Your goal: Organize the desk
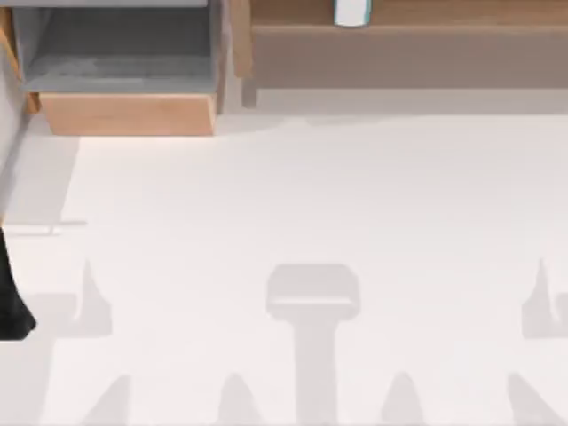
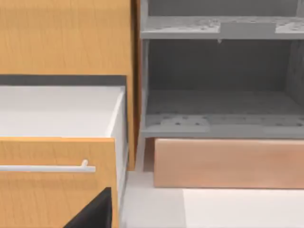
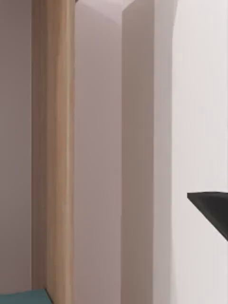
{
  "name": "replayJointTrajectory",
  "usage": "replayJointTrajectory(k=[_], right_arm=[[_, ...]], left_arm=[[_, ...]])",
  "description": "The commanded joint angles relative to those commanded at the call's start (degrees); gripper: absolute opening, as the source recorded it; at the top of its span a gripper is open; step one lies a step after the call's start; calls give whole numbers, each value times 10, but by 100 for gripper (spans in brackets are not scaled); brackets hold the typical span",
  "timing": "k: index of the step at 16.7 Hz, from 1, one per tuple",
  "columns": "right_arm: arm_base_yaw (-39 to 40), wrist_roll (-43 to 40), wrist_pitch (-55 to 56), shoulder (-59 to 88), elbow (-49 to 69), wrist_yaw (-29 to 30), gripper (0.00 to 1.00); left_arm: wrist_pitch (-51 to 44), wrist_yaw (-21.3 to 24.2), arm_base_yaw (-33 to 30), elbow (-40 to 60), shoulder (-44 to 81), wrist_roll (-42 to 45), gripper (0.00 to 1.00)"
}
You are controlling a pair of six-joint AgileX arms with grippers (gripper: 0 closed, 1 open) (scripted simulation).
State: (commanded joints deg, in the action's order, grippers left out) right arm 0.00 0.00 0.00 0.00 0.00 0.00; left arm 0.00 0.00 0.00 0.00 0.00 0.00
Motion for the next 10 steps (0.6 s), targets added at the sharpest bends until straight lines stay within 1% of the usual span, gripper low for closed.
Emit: replayJointTrajectory(k=[3,5,7,10], right_arm=[[0,0,0,0,0,0,100],[0,0,0,0,0,0,100],[0,0,0,0,0,0,100],[0,0,0,0,0,0,100]], left_arm=[[-4,-1,1,5,6,0,100],[-25,-3,8,34,34,2,100],[-60,-5,18,85,86,4,100],[-130,-6,35,208,211,7,100]])
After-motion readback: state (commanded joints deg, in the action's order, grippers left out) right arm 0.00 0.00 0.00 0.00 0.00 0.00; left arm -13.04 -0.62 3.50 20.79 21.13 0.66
